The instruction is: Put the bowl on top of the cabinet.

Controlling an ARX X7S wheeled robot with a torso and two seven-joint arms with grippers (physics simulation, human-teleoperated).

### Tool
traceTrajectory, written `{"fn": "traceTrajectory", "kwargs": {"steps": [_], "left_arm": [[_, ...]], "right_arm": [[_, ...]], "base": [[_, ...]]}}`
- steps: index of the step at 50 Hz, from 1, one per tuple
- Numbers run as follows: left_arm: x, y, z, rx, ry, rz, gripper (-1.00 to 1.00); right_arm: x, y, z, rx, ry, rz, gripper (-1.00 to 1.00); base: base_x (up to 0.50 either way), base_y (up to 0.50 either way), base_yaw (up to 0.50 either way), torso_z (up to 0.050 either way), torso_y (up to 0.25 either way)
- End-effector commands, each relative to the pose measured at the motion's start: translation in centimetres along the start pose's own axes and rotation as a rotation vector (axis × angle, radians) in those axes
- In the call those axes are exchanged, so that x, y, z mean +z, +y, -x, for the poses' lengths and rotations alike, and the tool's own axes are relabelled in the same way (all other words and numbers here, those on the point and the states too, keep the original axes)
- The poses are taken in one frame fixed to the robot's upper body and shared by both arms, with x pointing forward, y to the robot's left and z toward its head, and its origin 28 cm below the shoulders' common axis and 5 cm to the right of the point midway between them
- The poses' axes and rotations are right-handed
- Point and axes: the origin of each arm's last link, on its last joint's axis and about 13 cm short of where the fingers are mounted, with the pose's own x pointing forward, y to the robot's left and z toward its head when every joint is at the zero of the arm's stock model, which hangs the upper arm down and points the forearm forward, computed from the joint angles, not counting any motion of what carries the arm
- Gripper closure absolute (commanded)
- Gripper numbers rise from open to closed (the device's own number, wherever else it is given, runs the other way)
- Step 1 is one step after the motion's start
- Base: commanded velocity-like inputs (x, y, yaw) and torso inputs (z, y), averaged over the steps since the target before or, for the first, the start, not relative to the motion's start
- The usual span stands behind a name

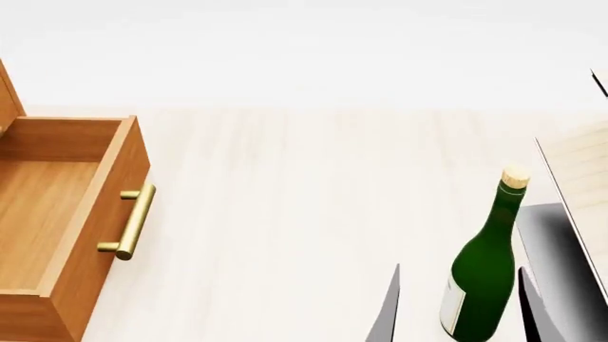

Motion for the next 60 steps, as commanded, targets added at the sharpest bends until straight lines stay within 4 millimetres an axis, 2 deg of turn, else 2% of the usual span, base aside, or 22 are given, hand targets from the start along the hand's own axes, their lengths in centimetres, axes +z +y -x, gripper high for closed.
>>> {"fn": "traceTrajectory", "kwargs": {"steps": [1,18,32,33,51,55,60], "left_arm": [[-0.5,0.5,-1.0,0.015,0.012,0.017,1.0],[-1.8,1.1,-2.5,0.067,0.026,-0.012,1.0],[-2.1,0.9,-2.3,0.075,-0.001,-0.055,1.0],[-2.2,0.7,-2.2,0.064,-0.002,-0.07,-1.0],[-2.2,-0.6,-0.4,-0.014,-0.056,-0.119,-1.0],[-2.0,-1.3,0.7,-0.063,-0.071,-0.124,-1.0],[-1.9,-1.8,2.9,-0.126,-0.11,-0.128,-1.0]], "right_arm": [[-0.1,0.1,0.0,0.006,0.001,0.002,-1.0],[-0.3,0.1,0.0,0.011,0.002,0.007,-1.0],[-0.2,0.1,0.0,0.011,0.003,0.006,-1.0],[-0.2,0.1,0.0,0.011,0.003,0.006,-1.0],[-0.2,0.1,0.0,0.016,0.001,0.007,-1.0],[-0.2,0.1,0.0,0.018,0.001,0.008,-1.0],[-0.2,0.2,0.1,0.018,-0.001,0.009,-1.0]], "base": [[0.0,0.0,0.0,0.0,0.0],[0.0,0.0,0.0,0.0,0.001],[0.0,0.0,0.0,0.0,0.0],[0.0,0.0,0.0,0.0,0.0],[0.0,0.0,0.0,0.0,0.0],[0.0,0.0,0.0,0.0,0.0],[0.0,0.0,0.0,0.0,0.0]]}}
